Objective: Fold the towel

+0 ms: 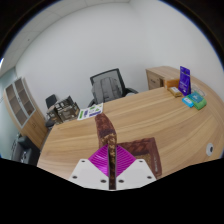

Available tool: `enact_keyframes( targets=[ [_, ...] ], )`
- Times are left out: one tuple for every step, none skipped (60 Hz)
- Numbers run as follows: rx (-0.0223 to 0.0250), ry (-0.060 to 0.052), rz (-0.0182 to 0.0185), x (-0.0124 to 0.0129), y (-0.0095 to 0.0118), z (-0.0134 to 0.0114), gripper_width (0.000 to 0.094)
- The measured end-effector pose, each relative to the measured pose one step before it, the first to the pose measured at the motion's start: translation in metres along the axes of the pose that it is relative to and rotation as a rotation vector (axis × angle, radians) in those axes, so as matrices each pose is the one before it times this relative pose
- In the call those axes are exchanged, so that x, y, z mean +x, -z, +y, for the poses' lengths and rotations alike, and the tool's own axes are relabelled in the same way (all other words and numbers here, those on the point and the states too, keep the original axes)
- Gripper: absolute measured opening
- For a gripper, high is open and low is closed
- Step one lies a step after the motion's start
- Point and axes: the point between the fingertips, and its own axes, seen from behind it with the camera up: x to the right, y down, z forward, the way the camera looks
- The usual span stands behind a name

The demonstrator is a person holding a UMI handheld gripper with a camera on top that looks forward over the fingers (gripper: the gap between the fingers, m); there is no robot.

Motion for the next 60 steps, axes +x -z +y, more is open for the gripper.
enact_keyframes(
  targets=[
    [-0.00852,-0.0007,0.01873,0.01087,-0.00165,0.00396,0.0055],
    [0.00256,0.0013,0.00629,0.02174,-0.0018,0.00654,0.0055],
    [-0.01132,-0.0029,0.02664,0.0044,-0.00141,0.00116,0.0055],
    [-0.00422,0.003,0.01696,0.01345,-0.00315,0.00413,0.0055],
    [-0.00959,0.0038,0.02473,0.00702,-0.0021,0.00313,0.0055],
    [-0.00736,0.0053,0.01952,0.00945,-0.00281,0.00412,0.0055],
    [-0.00761,0.0052,0.01748,0.00861,-0.00332,0.00411,0.0055],
    [-0.00871,0.0054,0.0154,0.0076,-0.00311,0.00443,0.0055],
    [-0.00971,0.005,0.01309,0.00693,-0.00327,0.00494,0.0055],
    [-0.01099,0.0026,0.01084,0.00592,-0.00319,0.0048,0.0058],
    [-0.00289,0.0008,0.00187,0.01055,-0.00508,0.00586,0.0062],
    [-0.00967,-0.0028,0.00726,0.00156,-0.0016,0.00275,0.0076],
    [-0.00753,-0.0037,0.00405,0.00279,-0.0017,0.00276,0.0102],
    [-0.00696,-0.0037,0.00286,0.00224,-0.00132,0.00254,0.0138],
    [-0.00604,-0.0032,0.00506,0.00296,-0.00082,0.00195,0.0185],
    [-0.0027,-0.0011,0.00845,0.00348,0.00017,0.00088,0.0243],
    [0.00183,0.0018,0.01065,0.00415,0.00081,-0.00069,0.0307],
    [0.00456,0.0048,0.01167,0.00362,0.00153,-0.00145,0.0361],
    [0.00704,0.0071,0.01274,0.00372,0.00184,-0.00198,0.0437],
    [0.00798,0.0093,0.01388,0.00395,0.00208,-0.00204,0.0504],
    [0.00795,0.0103,0.01308,0.00318,0.00277,-0.00214,0.0566],
    [0.00817,0.0101,0.00843,0.00189,0.00201,-0.00172,0.0632],
    [0.00655,0.0114,0.00859,0.0013,0.00365,-0.00172,0.0697],
    [0.00759,0.0105,0.00557,0.00011,0.00345,-0.00148,0.0761],
    [0.00671,0.0097,0.00359,0.00042,0.00383,-0.00178,0.0817],
    [0.00592,0.0087,0.00283,0.00001,0.00436,-0.00181,0.0866],
    [0.00583,0.0076,0.00618,0.00042,0.0046,-0.00184,0.0874],
    [0.00558,0.0087,-0.00036,-0.00156,0.0049,-0.0017,0.0859],
    [0.00485,0.0093,0.00013,-0.00115,0.00513,-0.00151,0.0852],
    [0.00399,0.009,0.00195,-0.00106,0.00539,-0.00174,0.0853],
    [0.00286,0.0089,0.00178,-0.00154,0.00577,-0.00131,0.0858],
    [-0.00111,0.0093,0.00198,-0.00249,0.00712,-0.00289,0.0857],
    [0.00384,0.0087,0.00037,-0.00128,0.00496,-0.00115,0.0858],
    [0.00413,0.0086,-0.00041,-0.00227,0.00612,-0.00093,0.0857],
    [0.00554,0.0072,-0.00108,-0.00309,0.00625,-0.00132,0.0856],
    [0.00534,0.0057,-0.00235,-0.00336,0.00661,-0.00158,0.0856],
    [0.00522,0.0057,-0.00268,-0.00332,0.0071,-0.00181,0.0856],
    [0.00452,0.0054,-0.0024,-0.00369,0.00737,-0.00127,0.0858],
    [0.00419,0.0043,-0.00162,-0.00358,0.00753,-0.00071,0.0858],
    [0.00379,0.0029,-0.00097,-0.00332,0.00761,-0.0007,0.0856],
    [0.0028,0.003,-0.00064,-0.00326,0.0078,-0.00039,0.0856],
    [0.002,0.0049,0.00056,-0.00254,0.00855,0.00016,0.0855],
    [0.00142,0.0027,0.0026,-0.00255,0.00848,-0.00049,0.0858],
    [0.00034,0.0017,0.0013,-0.0021,0.00917,-0.00093,0.0858],
    [0.00275,0.0015,0.0001,-0.00288,0.00822,-0.00055,0.0854],
    [0.00337,0.0011,0.0008,-0.00263,0.00862,0.00014,0.0858],
    [0.00479,0.0012,0.00206,-0.00282,0.00875,-0.0001,0.0857],
    [0.00571,0.0008,0.00227,-0.00207,0.00891,-0.00025,0.0857],
    [0.00534,0.0013,0.00302,-0.00191,0.00922,0.00026,0.0856],
    [0.00518,0.0028,0.00237,-0.0018,0.00954,0.00087,0.0857],
    [0.00449,0.004,0.00084,-0.00146,0.00881,0.00151,0.0856],
    [0.00169,0.003,0.00288,-0.00333,0.01051,-0.00064,0.0857],
    [0.0046,0.0019,0.0016,-0.00228,0.00941,0.00047,0.0858],
    [0.00446,0.0009,0.00138,-0.00235,0.00947,0.00057,0.0856],
    [0.00375,0.001,0.00091,-0.00241,0.00953,0.00071,0.0856],
    [0.00371,0.0009,0.00083,-0.00211,0.00955,0.00103,0.0856],
    [0.00403,0.0007,0.00033,-0.00229,0.00964,0.00098,0.0857],
    [0.00389,0.0009,0.00007,-0.00213,0.00953,0.00104,0.0855],
    [0.00377,0.001,0.00027,-0.00227,0.00916,0.00087,0.0855],
    [0.00319,0.002,0.00048,-0.00191,0.00897,0.0012,0.0855]
  ],
)
